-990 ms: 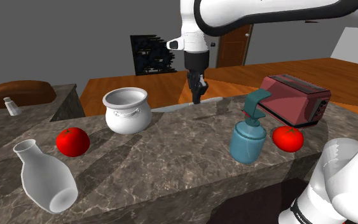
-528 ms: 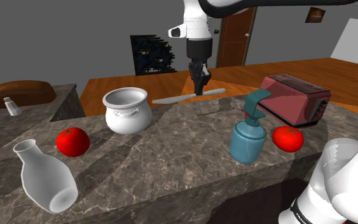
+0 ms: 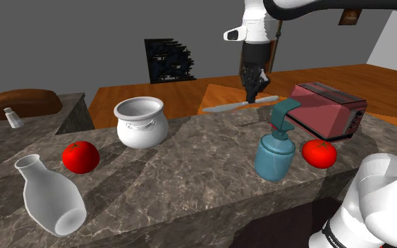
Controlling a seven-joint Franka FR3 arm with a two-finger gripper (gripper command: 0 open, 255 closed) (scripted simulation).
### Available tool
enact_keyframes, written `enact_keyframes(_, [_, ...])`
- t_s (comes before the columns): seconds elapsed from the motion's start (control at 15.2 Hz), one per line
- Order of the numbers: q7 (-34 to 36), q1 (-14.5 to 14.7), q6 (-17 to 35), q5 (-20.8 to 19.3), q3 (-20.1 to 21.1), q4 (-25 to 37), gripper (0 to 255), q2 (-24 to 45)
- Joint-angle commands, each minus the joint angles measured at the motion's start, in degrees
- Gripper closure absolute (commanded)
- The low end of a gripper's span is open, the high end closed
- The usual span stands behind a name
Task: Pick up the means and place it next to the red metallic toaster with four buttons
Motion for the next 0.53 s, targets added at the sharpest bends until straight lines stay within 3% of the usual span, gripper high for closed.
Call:
enact_keyframes(0.0, [-2.21,-0.71,-0.46,-0.92,-1.62,-1.98,255,-2.57])
enact_keyframes(0.46, [-10.08,-3.54,-2.83,-5.34,-7.73,-7.69,255,-11.29])
